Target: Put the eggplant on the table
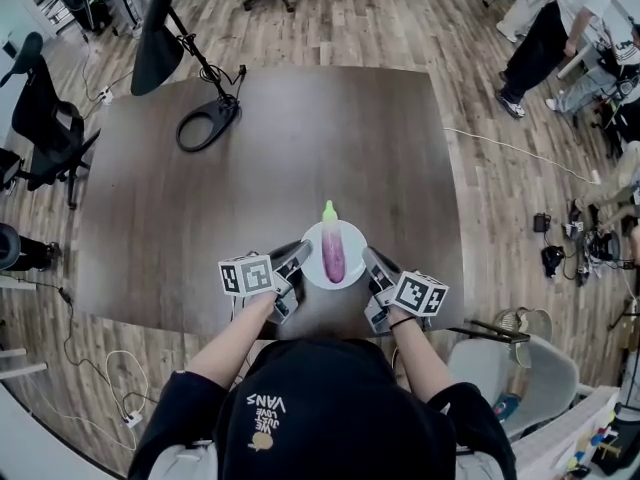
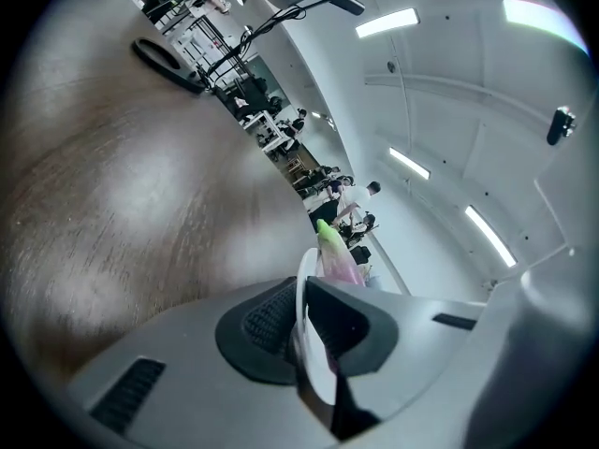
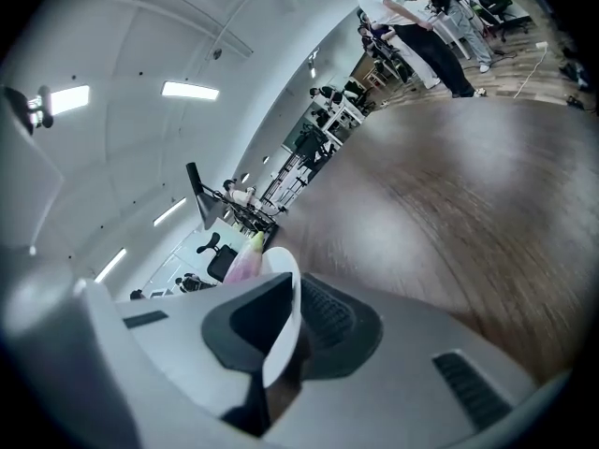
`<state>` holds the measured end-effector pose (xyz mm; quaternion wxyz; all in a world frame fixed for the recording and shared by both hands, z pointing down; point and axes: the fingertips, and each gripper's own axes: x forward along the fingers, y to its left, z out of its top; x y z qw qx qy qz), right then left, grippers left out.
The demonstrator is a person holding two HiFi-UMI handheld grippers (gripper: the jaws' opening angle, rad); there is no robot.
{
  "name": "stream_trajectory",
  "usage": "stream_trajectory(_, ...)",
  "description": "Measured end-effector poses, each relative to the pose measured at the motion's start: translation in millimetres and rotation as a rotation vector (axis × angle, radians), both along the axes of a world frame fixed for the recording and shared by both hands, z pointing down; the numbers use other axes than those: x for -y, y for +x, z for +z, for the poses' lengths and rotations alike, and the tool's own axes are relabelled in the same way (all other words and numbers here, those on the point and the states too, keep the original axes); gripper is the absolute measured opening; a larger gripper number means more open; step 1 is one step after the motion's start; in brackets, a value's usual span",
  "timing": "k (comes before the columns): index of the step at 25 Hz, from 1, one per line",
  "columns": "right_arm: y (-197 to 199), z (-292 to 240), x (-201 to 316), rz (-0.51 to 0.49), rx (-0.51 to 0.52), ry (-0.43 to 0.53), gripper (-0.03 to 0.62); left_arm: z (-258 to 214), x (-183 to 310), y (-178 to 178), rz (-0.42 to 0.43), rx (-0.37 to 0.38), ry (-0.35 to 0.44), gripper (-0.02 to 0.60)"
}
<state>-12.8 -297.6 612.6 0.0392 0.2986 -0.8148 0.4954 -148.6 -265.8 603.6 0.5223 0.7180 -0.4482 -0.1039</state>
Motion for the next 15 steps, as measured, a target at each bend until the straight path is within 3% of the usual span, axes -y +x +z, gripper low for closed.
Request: stream_trajectory(15, -7, 23, 6, -0.031, -0.046, -0.069, 0.032, 41, 2, -1, 0.008, 0.137, -0.198, 0.047)
